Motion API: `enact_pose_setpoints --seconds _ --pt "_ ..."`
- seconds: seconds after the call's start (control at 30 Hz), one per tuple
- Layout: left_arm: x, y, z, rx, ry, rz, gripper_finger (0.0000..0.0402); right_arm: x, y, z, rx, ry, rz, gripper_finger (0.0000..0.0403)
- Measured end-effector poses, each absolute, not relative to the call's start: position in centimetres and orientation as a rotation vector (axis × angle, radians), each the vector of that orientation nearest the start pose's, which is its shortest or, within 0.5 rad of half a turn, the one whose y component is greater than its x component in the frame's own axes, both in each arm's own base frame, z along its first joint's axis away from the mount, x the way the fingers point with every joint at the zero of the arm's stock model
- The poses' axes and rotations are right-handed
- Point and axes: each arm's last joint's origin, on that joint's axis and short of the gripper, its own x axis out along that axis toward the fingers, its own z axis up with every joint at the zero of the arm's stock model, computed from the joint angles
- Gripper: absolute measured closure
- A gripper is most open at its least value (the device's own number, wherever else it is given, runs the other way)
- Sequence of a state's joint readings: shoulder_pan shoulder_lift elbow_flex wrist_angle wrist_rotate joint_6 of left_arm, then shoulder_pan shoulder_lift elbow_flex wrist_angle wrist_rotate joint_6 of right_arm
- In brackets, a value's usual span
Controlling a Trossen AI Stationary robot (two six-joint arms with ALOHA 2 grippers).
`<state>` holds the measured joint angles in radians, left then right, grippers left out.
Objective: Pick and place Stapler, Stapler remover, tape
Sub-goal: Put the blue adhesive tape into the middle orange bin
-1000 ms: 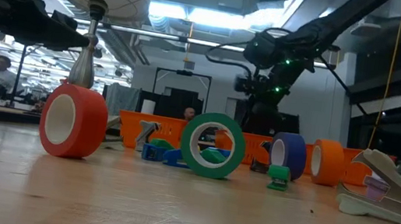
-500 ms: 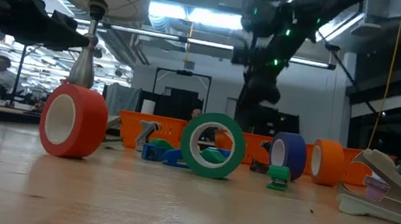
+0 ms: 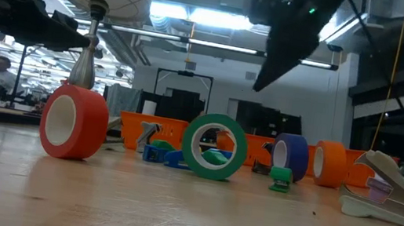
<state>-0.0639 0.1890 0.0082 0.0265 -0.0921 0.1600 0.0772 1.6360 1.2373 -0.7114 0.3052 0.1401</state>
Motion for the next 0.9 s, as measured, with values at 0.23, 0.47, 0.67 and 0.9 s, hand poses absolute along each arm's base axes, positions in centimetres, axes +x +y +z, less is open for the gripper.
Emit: enact_pose_setpoints --seconds 0.23,0.47,0.67,0.9 --pt "10.8 -0.4 15.3 0.172 0.155 0.016 0.0323 31.6 6.8 23.9 -0.008 1.115 -0.199 0.0241" --pt "10.8 -0.4 15.3 0.172 0.156 0.016 0.0324 31.7 8.3 24.1 0.142 1.052 -0.243 0.0241" --pt "10.8 -0.4 15.3 0.172 0.155 0.016 0.0322 31.2 8.2 23.8 0.488 1.042 -0.495 0.0241" --pt "10.8 -0.4 15.3 0.172 0.155 0.016 0.0324 30.9 8.1 23.6 0.740 0.998 -0.680 0.0241"
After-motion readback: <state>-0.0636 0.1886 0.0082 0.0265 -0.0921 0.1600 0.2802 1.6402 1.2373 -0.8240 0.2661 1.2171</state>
